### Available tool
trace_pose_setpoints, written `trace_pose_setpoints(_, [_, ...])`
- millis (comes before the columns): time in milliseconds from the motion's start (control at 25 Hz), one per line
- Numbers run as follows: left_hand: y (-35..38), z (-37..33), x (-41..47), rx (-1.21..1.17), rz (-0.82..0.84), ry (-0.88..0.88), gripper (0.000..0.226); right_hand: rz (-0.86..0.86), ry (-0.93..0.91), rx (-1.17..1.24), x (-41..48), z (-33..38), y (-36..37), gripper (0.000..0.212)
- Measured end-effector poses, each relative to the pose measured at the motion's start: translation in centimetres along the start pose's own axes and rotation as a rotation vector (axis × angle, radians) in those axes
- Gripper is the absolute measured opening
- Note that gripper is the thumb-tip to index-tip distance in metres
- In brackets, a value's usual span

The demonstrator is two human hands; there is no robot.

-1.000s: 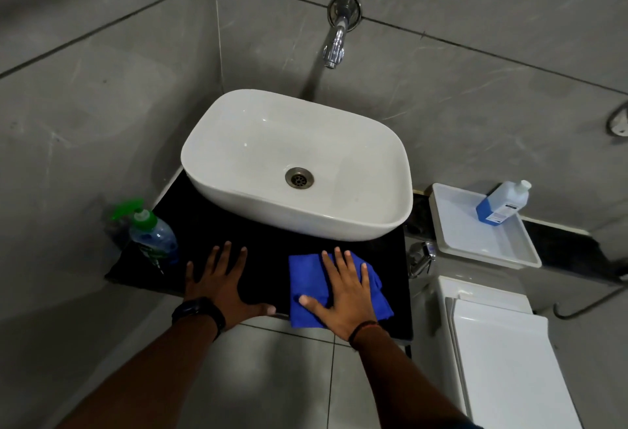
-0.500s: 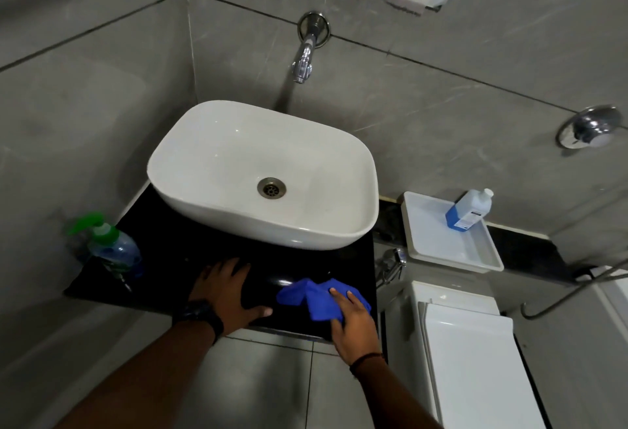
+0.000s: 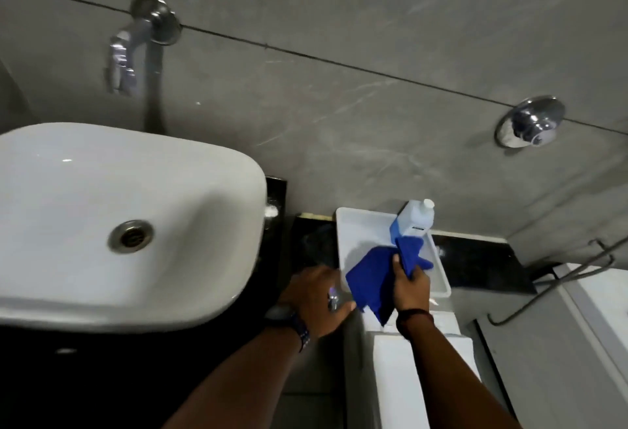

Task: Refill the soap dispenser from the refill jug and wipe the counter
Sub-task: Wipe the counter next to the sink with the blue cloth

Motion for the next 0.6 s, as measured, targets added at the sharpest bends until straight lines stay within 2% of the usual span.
trace_pose_setpoints(120, [3.7,3.7,6.8,0.048,0.102,-0.101,0.081,0.069,-0.176,-0.128,8.2,3.1,1.7,0.010])
trace_pose_setpoints(240, [6.7,7.1,11.2,0.110,0.135,-0.139,0.094,0.154,-0.394,-0.397,14.8,3.5,4.6,0.034])
trace_pose_setpoints(360, [9.4,9.8,12.3,0.214,0.265,-0.134,0.109,0.361,-0.561,-0.724,18.7,-0.6,6.8,0.047])
trace_pose_setpoints(440, [10.7,10.6,12.3,0.269,0.355,-0.076,0.115,0.522,-0.604,-1.009,20.2,-4.4,6.7,0.047])
trace_pose_setpoints(520, [12.1,10.9,12.5,0.286,0.451,0.011,0.118,0.591,-0.686,-1.290,21.6,-7.0,5.8,0.051])
trace_pose_setpoints(600, [12.9,10.8,12.5,0.314,0.525,0.065,0.121,0.600,-0.790,-1.468,22.2,-7.7,5.0,0.069])
Point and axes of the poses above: each hand's wrist, its own x-axis towards the middle knuckle, its own y-axis out of the palm, z = x × y, the point moved 5 cm from there along x, towards the middle knuckle, and after that the axes turned 13 degrees about y, right-handed, at the moved point
